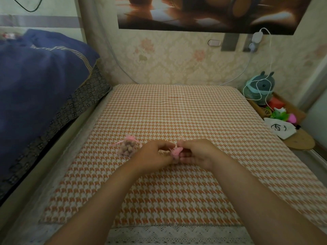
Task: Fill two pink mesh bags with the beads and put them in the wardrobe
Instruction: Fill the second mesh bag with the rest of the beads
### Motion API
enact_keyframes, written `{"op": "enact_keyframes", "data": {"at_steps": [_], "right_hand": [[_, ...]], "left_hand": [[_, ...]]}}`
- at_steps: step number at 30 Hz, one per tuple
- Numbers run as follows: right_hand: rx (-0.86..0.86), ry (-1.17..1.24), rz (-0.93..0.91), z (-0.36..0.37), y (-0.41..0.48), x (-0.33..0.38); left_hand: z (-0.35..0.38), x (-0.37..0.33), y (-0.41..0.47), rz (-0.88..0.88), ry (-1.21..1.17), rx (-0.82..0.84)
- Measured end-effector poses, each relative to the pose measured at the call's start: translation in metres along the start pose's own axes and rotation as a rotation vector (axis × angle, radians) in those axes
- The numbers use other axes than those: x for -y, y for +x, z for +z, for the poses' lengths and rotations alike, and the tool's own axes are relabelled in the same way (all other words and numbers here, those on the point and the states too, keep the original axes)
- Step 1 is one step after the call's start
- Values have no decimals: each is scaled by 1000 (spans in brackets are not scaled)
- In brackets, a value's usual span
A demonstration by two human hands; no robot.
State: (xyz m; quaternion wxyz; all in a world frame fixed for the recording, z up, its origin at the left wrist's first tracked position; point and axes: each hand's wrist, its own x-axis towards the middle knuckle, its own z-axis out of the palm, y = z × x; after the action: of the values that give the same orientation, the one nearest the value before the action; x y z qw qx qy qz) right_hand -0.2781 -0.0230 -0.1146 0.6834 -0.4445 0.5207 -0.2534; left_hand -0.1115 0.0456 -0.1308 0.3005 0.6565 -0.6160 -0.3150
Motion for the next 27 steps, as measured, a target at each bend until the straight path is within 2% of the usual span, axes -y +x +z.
{"op": "enact_keyframes", "data": {"at_steps": [2,7,9,15,21,25,27], "right_hand": [[8,100,44,1,3,-3],[0,321,106,-1,6,-5],[-11,337,116,-5,6,-4],[-63,48,30,-8,1,-9],[-95,-364,-170,-8,-6,-13],[-92,-462,-261,-6,-3,-18],[-137,-579,-381,-6,2,-21]], "left_hand": [[4,1,-2,35,-10,5],[20,7,7,-9,-227,-216],[22,8,11,-61,-281,-263],[26,15,11,-171,-197,-303],[28,9,5,-70,-18,-382],[26,9,1,-26,6,-406],[26,10,-1,-28,-23,-444]]}}
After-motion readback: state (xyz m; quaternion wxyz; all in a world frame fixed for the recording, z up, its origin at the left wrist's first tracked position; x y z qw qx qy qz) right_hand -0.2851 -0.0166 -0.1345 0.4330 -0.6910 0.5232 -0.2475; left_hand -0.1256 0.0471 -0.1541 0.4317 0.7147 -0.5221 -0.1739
